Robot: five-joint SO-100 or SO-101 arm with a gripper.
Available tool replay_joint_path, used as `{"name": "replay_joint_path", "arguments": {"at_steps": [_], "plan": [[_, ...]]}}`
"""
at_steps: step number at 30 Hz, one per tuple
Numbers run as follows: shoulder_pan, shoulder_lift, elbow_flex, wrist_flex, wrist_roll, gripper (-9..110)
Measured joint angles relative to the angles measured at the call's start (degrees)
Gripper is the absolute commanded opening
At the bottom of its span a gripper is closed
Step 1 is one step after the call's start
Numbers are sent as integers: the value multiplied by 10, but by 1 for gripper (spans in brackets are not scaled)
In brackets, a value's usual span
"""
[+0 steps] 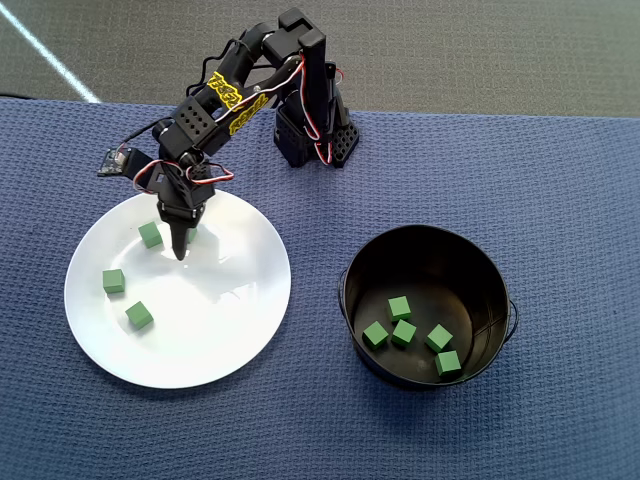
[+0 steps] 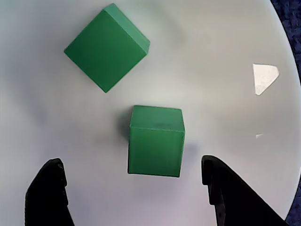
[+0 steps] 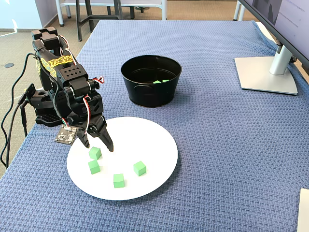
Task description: Pick up the green cubes from the white plate and place them in the black recipient
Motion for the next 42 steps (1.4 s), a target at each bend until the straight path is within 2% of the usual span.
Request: {"name": "replay_joint_path", "arguments": {"at_steps": [4, 11, 27, 42], "plan": [[6, 0, 0, -9, 7, 29], [7, 0, 0, -25, 9, 17], [7, 0, 35, -92, 33, 0], [-5, 3, 37, -119, 70, 0]]}}
